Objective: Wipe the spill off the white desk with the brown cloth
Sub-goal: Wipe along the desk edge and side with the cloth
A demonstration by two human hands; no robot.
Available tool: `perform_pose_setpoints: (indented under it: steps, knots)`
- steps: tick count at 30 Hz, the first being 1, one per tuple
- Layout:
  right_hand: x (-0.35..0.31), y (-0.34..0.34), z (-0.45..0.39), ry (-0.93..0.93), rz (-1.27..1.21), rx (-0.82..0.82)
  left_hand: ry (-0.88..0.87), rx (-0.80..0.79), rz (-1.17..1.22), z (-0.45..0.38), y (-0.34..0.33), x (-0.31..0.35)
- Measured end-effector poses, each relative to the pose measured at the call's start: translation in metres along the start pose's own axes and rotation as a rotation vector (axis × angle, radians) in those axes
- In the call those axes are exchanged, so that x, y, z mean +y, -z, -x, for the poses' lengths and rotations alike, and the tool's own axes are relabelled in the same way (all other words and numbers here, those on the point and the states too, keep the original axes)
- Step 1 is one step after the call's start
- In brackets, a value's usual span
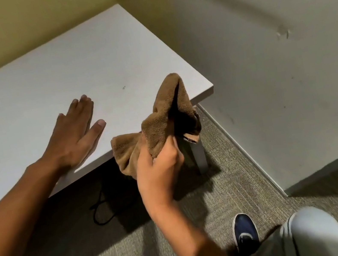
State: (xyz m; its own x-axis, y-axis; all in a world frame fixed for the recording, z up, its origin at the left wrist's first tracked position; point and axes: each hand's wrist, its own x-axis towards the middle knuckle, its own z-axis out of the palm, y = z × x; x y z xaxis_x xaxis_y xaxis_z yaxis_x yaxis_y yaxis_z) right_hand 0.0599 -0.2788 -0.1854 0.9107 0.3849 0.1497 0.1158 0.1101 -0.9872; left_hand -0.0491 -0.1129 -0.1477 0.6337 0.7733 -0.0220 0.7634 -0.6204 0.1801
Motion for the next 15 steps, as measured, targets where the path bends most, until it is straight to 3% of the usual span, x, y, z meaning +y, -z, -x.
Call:
perform_pose_setpoints:
  steps: [7,15]
  knots:
    - [0.006,-0.032,0.061,0.006,0.003,-0.116,0.008,0.004,-0.011,-0.002,0.0,0.0]
    - [0.015,-0.045,0.042,0.071,0.093,-0.12,0.016,-0.005,-0.027,0.002,0.0,-0.003]
